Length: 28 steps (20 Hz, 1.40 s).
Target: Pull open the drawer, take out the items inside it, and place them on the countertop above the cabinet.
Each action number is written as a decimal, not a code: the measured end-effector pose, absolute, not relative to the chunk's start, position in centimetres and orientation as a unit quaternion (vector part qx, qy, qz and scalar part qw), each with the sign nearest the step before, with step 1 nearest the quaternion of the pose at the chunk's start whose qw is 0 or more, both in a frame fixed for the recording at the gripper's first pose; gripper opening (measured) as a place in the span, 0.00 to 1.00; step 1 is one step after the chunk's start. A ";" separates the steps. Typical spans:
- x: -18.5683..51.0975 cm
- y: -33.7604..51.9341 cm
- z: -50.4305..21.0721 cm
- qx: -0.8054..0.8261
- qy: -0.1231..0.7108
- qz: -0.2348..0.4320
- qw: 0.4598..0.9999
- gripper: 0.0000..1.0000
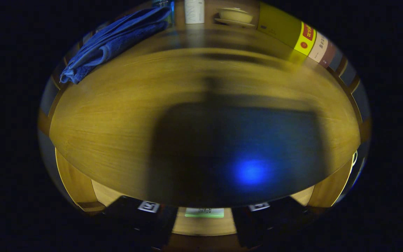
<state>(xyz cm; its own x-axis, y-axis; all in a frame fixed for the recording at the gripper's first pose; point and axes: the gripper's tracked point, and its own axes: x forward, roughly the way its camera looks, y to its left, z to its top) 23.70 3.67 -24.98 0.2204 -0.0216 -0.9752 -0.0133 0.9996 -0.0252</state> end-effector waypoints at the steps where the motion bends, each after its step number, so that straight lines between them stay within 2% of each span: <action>1: 23.9 3.9 -24.0 -0.012 0.630 0.000 0.776 0.58; 5: 26.4 4.6 -18.7 -0.013 0.625 -0.007 0.781 0.45; 8: 28.2 6.3 -13.5 -0.010 0.616 0.006 0.788 0.42; 9: 28.3 7.2 -11.8 -0.005 0.620 0.017 0.785 0.42; 11: 22.1 7.7 -11.0 -0.002 0.620 0.034 0.784 0.42; 12: 22.5 11.8 -10.0 -0.005 0.615 0.044 0.787 0.42; 13: 21.3 8.5 -7.0 -0.005 0.610 0.053 0.791 0.42; 16: 22.6 7.5 -6.5 0.003 0.588 0.069 0.806 0.42; 20: 20.2 8.1 -1.2 0.018 0.547 0.091 0.832 0.42; 24: 20.8 6.7 2.6 0.028 0.495 0.090 0.864 0.42; 28: 25.0 5.6 7.1 -0.003 0.400 0.070 0.914 0.42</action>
